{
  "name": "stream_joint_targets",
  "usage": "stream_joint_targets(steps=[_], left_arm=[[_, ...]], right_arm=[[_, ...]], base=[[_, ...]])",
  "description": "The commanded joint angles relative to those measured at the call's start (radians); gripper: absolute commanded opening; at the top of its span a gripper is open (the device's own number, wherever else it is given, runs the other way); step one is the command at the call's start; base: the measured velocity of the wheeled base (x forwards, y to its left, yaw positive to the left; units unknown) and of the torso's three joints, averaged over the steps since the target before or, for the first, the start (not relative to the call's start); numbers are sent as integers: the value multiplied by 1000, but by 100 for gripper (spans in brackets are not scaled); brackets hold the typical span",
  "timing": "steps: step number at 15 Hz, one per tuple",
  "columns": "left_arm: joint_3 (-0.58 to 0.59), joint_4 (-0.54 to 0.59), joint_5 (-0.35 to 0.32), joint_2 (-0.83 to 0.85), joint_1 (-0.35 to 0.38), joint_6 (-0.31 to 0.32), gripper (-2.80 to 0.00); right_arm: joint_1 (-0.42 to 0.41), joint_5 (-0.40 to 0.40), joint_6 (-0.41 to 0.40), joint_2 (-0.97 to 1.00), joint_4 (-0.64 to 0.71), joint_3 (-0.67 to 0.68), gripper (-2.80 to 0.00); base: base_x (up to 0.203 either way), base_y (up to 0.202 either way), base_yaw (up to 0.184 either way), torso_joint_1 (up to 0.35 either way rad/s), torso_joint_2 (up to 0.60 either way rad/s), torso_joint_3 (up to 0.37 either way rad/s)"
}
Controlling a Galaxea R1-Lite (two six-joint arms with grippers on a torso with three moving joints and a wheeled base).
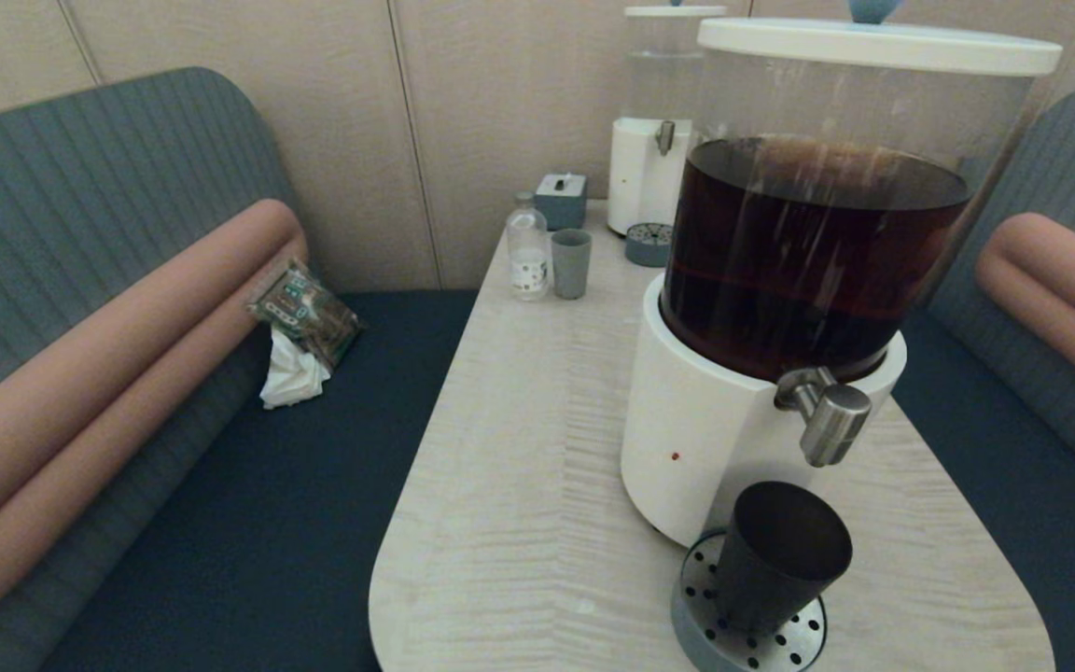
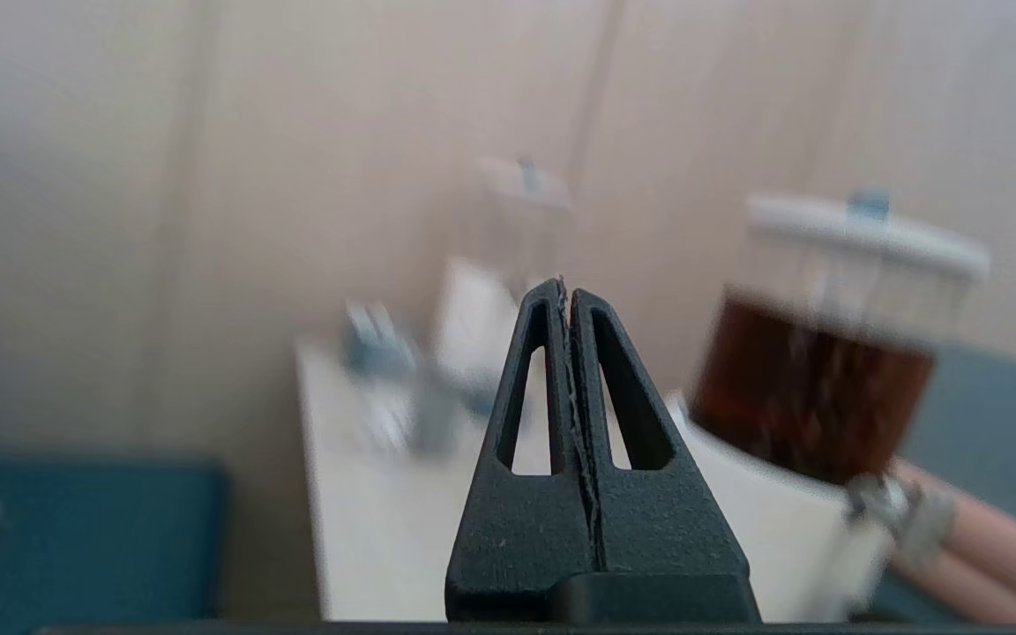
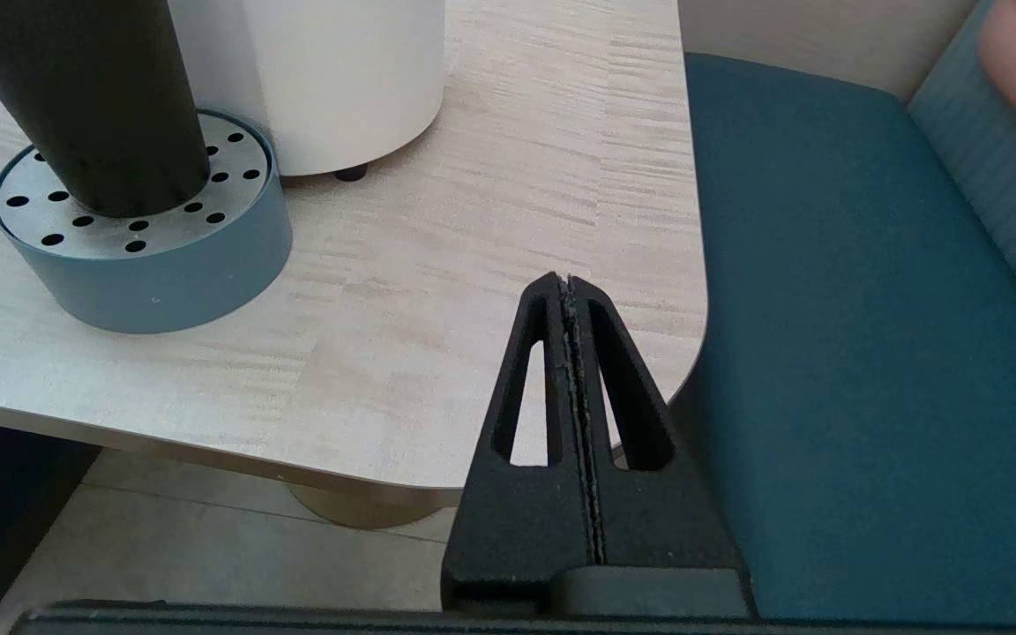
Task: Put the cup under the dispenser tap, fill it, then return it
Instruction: Turn on the faucet
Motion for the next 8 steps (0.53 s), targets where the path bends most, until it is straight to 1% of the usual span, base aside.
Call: stream_joint_targets(steps=[1,4,6,7,8], left_arm=[[-5,21,-3,-180,61,-3,-280],[-27,98,-10,-347,101,-4,-280],[-27,115,-15,-437,120,-4,-280],[-25,121,-22,-480,129,-4,-280],[-26,130,-49,-534,133,-5,-280]], right_arm=[[0,0,-1,-2,0,0,-280],[0,0,-1,-2,0,0,-280],[0,0,-1,-2,0,0,-280],[0,0,-1,-2,0,0,-280],[0,0,-1,-2,0,0,-280]], base=[[0,0,0,0,0,0],[0,0,0,0,0,0],[0,0,0,0,0,0],[0,0,0,0,0,0],[0,0,0,0,0,0]])
